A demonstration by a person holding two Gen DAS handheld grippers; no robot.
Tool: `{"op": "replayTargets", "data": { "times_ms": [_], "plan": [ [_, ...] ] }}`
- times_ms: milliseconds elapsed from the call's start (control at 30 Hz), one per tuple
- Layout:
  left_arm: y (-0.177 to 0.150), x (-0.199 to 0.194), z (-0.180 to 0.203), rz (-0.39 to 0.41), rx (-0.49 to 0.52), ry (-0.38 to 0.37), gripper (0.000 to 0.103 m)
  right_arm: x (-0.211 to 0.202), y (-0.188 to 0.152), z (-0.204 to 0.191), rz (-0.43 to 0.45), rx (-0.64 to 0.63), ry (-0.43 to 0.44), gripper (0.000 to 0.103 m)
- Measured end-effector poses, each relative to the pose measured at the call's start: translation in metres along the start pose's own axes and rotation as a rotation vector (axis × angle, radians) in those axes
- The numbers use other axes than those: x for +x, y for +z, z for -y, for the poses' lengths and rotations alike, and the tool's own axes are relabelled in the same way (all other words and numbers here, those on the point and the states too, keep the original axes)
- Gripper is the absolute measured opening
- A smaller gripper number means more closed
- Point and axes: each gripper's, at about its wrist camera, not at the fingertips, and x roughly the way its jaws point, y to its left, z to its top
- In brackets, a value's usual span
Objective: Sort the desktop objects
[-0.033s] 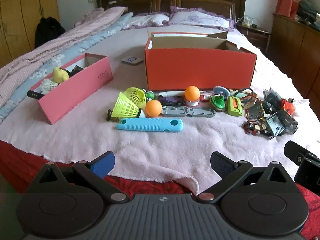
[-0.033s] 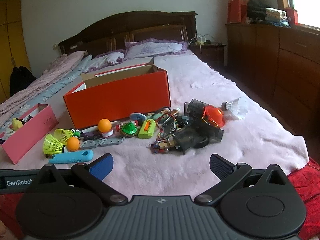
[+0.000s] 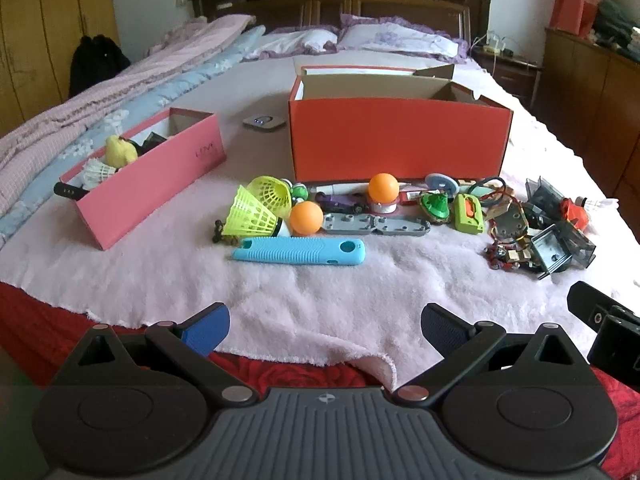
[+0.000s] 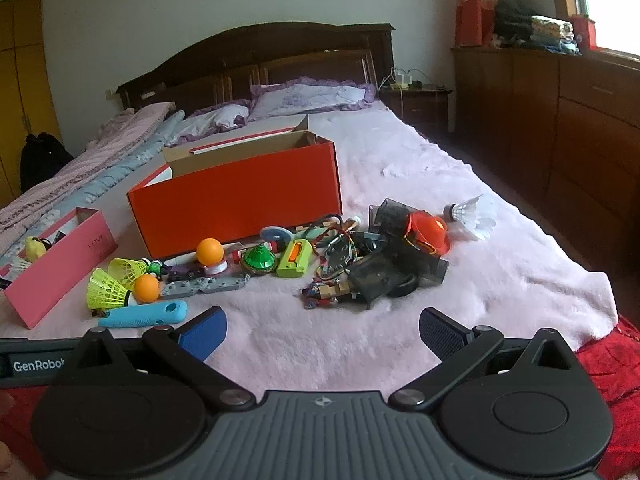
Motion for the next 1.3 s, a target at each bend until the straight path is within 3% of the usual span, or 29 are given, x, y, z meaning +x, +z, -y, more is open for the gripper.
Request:
{"op": "replayTargets", "data": {
  "times_ms": [1300],
  "plan": [
    [0.002, -0.001, 0.012, 0.005, 0.039, -0.043, 0.103, 0.001, 0.006, -0.001, -0.002, -0.009, 0.023, 0.103]
  ]
}}
